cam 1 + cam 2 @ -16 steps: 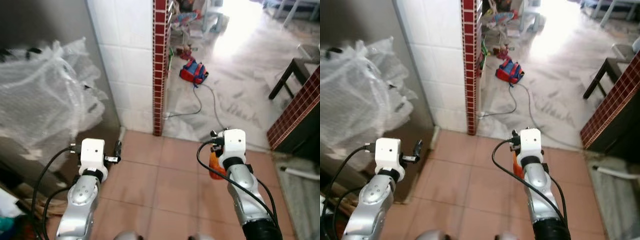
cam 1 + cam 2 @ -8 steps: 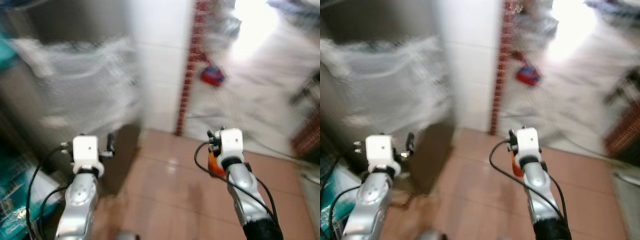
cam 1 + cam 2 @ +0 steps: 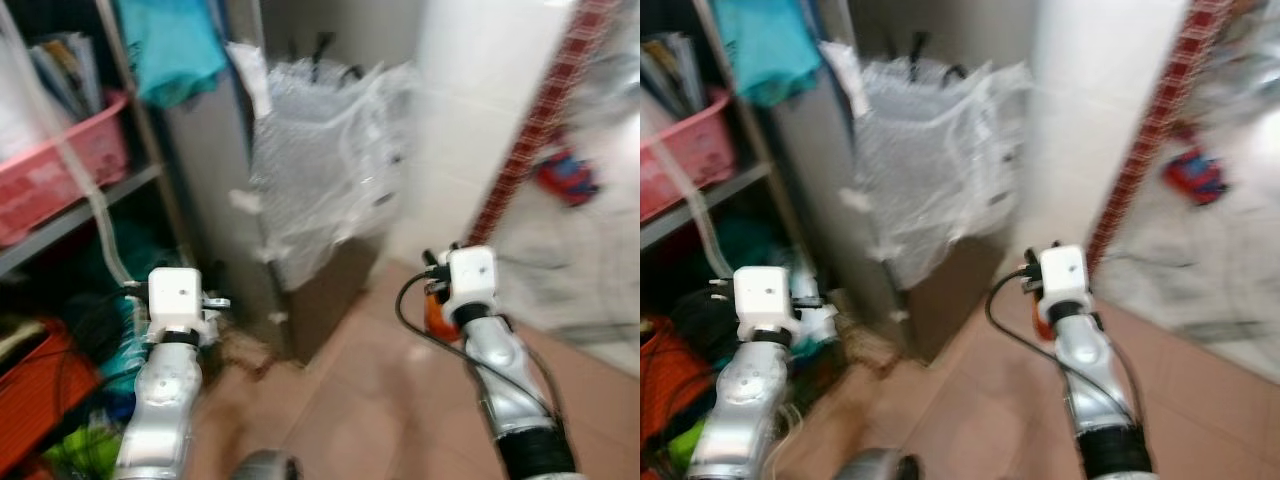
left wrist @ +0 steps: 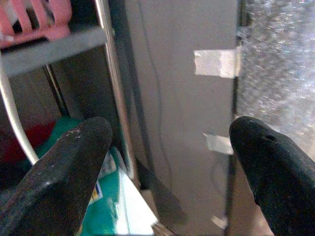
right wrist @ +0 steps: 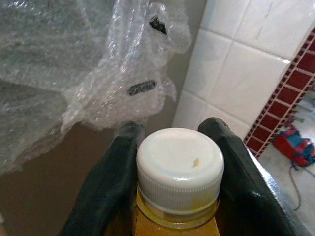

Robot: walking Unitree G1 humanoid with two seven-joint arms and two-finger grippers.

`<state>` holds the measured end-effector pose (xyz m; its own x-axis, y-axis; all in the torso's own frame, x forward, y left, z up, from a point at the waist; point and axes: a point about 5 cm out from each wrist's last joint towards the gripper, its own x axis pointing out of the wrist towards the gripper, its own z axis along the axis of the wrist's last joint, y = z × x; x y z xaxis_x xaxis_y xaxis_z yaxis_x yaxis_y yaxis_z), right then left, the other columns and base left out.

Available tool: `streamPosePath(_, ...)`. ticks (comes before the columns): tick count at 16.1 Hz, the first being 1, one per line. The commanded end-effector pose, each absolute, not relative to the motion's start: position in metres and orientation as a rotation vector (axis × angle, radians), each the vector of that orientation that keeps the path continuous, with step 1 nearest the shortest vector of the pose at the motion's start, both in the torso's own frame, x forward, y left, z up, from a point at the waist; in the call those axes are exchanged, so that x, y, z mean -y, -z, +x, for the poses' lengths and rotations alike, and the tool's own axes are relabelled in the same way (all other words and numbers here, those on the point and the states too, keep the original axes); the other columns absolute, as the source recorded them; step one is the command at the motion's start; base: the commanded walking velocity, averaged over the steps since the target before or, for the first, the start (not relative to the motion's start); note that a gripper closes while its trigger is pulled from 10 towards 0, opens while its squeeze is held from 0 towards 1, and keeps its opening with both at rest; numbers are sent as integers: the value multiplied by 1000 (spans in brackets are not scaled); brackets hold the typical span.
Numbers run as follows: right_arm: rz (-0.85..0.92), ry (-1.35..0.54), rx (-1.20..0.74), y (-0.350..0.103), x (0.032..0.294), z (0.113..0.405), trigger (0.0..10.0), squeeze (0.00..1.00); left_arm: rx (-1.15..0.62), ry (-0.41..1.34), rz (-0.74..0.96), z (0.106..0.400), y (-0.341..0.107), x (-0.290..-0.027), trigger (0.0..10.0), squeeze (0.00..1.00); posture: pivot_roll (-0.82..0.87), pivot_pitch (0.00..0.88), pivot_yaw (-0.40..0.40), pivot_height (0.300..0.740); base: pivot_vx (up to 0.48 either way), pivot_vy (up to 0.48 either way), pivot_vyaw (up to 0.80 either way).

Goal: Restocking fridge

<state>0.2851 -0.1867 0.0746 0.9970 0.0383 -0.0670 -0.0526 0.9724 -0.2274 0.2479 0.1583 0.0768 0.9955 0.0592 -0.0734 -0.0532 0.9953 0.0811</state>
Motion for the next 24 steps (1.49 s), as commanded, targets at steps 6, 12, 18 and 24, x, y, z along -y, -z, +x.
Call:
streamPosePath(6, -211, -29, -44, -80, 189, 289, 10000, 0, -38, 2, 58, 252, -83, -151, 10000, 0, 60, 0, 7, 740, 235, 0, -331)
streamPosePath(12, -226, -42, -36, -80, 188, 289, 10000, 0, -28, -12, 60, 251, -84, -152, 10000, 0, 62, 0, 6, 740, 291, 0, 0)
streamPosePath(18, -234, -66, -36, -78, 186, 288, 10000, 0, -10, -97, 95, 251, -87, -157, 10000, 0, 63, 0, 7, 740, 51, 0, 0)
streamPosePath(24, -245, -76, -52, -73, 189, 283, 10000, 0, 25, -223, 131, 244, -95, -171, 10000, 0, 71, 0, 5, 740, 0, 0, 0)
